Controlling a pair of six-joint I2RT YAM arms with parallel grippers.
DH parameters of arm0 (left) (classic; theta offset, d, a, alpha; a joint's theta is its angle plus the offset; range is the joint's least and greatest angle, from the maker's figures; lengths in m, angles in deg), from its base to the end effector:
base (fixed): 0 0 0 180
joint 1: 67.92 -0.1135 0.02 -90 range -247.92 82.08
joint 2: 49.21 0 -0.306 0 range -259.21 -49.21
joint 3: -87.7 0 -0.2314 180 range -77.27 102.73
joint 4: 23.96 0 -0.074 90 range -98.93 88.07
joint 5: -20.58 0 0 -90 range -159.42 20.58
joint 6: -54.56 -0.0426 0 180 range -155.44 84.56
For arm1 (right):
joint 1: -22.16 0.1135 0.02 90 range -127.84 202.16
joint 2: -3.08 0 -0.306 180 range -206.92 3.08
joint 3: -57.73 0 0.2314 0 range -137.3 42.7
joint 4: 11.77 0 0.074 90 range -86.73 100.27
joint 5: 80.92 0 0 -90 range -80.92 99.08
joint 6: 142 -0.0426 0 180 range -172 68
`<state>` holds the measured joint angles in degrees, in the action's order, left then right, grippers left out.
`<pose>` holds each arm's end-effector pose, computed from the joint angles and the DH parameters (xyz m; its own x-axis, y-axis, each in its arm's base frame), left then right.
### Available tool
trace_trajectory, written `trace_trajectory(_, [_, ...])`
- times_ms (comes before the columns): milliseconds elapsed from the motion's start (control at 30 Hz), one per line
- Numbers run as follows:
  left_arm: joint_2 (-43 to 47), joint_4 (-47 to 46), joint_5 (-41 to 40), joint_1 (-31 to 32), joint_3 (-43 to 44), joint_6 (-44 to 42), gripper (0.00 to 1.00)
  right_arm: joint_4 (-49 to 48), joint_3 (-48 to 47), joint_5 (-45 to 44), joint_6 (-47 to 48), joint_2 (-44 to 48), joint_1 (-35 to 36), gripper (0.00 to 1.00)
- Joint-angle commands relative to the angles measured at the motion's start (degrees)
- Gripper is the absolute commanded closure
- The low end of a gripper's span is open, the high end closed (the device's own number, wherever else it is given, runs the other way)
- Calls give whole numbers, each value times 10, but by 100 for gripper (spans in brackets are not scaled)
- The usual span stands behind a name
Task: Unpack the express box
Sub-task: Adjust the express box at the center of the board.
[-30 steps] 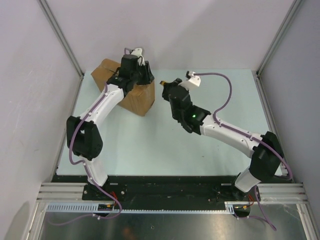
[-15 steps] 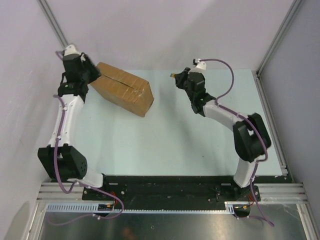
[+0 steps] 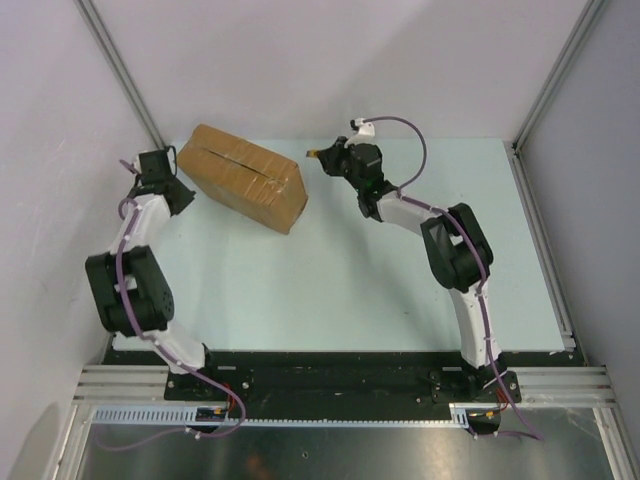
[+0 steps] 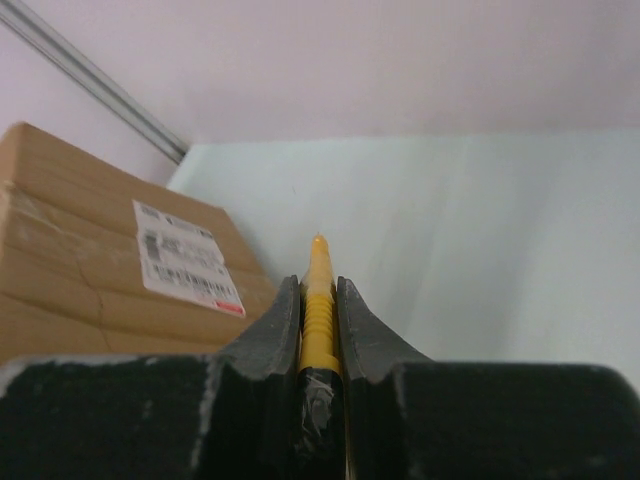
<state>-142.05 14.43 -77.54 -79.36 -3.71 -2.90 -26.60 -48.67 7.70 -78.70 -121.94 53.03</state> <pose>0.3432 0.0756 0.3233 -0.3993 -0.6241 -0.6716 -0.6085 0.7283 -0.3150 0.4565 0.2717 0.2825 -0.2719 0.3608 -0.8921 -0.4143 0.7928 0.4469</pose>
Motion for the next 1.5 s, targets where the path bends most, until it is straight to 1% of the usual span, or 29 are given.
trace_trajectory(0, [-70,-15,68,-2,40,59,82,-62,-75,24,10,-35,-3,100])
trace_trajectory(67, [-102,-20,92,-2,54,77,82,-64,-114,24,11,-65,-3,100])
trace_trajectory(133, [-132,-24,110,-2,83,82,82,-60,-157,53,9,-92,-4,100])
trace_trajectory(200, [-148,-25,124,-2,109,86,81,-57,-177,97,4,-106,0,100])
trace_trajectory(233, [-159,-29,135,-2,118,83,79,-57,-181,107,-1,-110,1,100])
trace_trajectory(267, [-173,-33,170,-1,126,81,78,-58,-182,117,0,-110,4,100])
trace_trajectory(300, [-181,-37,186,1,140,77,78,-56,-180,120,2,-110,8,100])
trace_trajectory(400, [-200,-45,247,12,166,44,74,-37,-165,142,5,-100,17,100])
trace_trajectory(567, [-212,-58,294,19,182,5,69,-8,-87,150,15,-41,30,100])
trace_trajectory(633, [-224,-60,329,21,200,-18,67,4,-48,149,20,-4,34,100])
trace_trajectory(667, [-231,-60,345,21,209,-27,67,32,-38,144,33,6,42,100])
trace_trajectory(700, [-238,-59,377,22,226,-40,66,47,-30,144,46,31,49,100])
trace_trajectory(733, [-248,-59,387,22,233,-47,66,59,-14,143,57,45,57,100])
trace_trajectory(767, [-250,-59,391,23,238,-52,66,87,-4,124,73,56,76,100])
trace_trajectory(800, [-251,-59,399,23,240,-61,65,96,4,115,101,83,86,100])
trace_trajectory(833, [-255,-59,419,25,242,-68,64,105,16,107,113,92,93,100])
trace_trajectory(900, [-263,-59,448,27,245,-90,64,131,22,106,138,112,120,100])
trace_trajectory(933, [-265,-59,480,27,244,-94,64,138,23,108,148,127,131,100])
trace_trajectory(1000, [-269,-59,506,27,233,-113,64,167,23,91,174,139,164,100])
trace_trajectory(1067, [-265,-60,540,27,223,-128,64,179,21,73,204,154,182,100])
trace_trajectory(1133, [-253,-59,536,23,203,-148,64,200,14,58,222,157,199,100])
trace_trajectory(1233, [-232,-59,524,15,196,-156,63,216,12,24,227,164,200,100])
trace_trajectory(1267, [-227,-59,524,14,198,-157,63,220,14,-1,230,172,199,100])
trace_trajectory(1367, [-212,-59,513,13,214,-161,61,238,21,-15,241,192,193,100])
trace_trajectory(1467, [-205,-60,502,14,241,-157,61,247,34,-9,248,232,191,100])
